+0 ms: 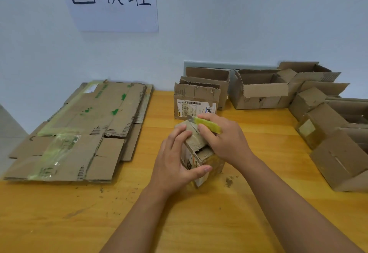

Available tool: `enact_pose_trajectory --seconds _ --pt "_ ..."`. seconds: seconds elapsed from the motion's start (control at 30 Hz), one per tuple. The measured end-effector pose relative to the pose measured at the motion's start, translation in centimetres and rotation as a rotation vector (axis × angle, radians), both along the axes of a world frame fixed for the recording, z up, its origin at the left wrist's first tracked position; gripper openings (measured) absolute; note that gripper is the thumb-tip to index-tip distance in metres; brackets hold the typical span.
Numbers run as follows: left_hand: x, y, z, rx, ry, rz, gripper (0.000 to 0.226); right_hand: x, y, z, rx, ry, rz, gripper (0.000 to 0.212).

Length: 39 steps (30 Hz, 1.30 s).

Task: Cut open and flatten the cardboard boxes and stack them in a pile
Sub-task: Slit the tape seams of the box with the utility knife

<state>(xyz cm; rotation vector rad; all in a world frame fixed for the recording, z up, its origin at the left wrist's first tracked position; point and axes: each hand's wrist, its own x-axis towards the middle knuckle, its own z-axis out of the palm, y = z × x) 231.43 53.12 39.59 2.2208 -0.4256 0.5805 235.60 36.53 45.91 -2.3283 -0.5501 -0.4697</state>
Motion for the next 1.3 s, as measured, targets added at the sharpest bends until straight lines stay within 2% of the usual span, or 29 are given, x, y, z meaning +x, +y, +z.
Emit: enact_pose_trajectory --seconds 0.27,0.43,0.57,0.87,1.0,1.3 --pt "0.2 -0.2 -0.3 -0.014 0.001 0.008 0.092 0.2 0.3 -0.1 -0.042 -0.013 -0.019 0.042" --pt "0.2 -0.3 -0.4 0.118 -0.056 0.097 0.09 0.2 0.4 0.0 -0.085 -0.02 -0.019 0.041" --pt "0.2 -0.3 -0.3 0.149 -0.068 0.106 0.091 0.1 0.4 0.2 -0.102 -0.009 -0.014 0.041" --pt "0.4 -0.4 -0.6 0.14 -0.051 0.123 0.089 -0.4 0.4 1.2 -0.131 0.025 0.003 0.039" --pt "0.4 -0.5 -0.6 0.138 -0.044 0.131 0.09 -0.8 0.0 1.6 -0.162 0.031 0.014 0.029" --pt "0.6 -1.0 -0.8 0.144 -0.043 0.16 0.083 -2.2 -1.1 2.4 -0.217 0.093 0.064 0.035"
